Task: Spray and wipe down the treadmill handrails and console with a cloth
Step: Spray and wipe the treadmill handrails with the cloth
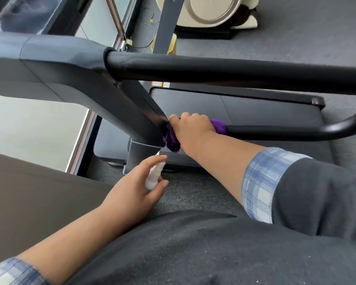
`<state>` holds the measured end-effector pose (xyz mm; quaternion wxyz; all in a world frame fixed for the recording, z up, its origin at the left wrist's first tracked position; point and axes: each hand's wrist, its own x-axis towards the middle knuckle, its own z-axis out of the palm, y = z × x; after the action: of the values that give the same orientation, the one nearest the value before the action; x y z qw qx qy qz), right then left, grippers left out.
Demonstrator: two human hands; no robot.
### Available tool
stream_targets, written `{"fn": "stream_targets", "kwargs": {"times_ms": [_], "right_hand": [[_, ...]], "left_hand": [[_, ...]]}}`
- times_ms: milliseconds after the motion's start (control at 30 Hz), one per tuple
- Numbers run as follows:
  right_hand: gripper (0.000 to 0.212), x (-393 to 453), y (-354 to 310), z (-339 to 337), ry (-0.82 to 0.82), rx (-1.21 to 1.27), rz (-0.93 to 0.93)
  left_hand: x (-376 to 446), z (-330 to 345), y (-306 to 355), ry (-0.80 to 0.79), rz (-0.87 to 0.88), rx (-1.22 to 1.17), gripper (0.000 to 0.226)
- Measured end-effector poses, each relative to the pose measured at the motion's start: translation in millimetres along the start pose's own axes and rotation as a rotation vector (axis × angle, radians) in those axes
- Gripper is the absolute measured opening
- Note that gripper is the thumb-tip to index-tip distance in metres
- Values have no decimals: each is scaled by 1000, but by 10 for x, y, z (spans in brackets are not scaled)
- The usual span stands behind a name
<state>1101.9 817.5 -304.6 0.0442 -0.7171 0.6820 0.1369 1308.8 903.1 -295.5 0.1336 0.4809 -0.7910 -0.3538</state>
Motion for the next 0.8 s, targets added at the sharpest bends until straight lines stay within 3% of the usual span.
{"fn": "stream_targets", "kwargs": {"times_ms": [400, 700, 800], "right_hand": [[53, -556, 948, 47, -7, 91, 110], [60, -1280, 1938, 154, -16, 3, 278], [65, -1430, 2083, 130, -91, -72, 262]], "left_hand": [[304, 453, 601, -113, 172, 9, 57], [405, 880, 1294, -107, 277, 44, 57], [352, 1063, 1506, -109, 276, 39, 59]]}}
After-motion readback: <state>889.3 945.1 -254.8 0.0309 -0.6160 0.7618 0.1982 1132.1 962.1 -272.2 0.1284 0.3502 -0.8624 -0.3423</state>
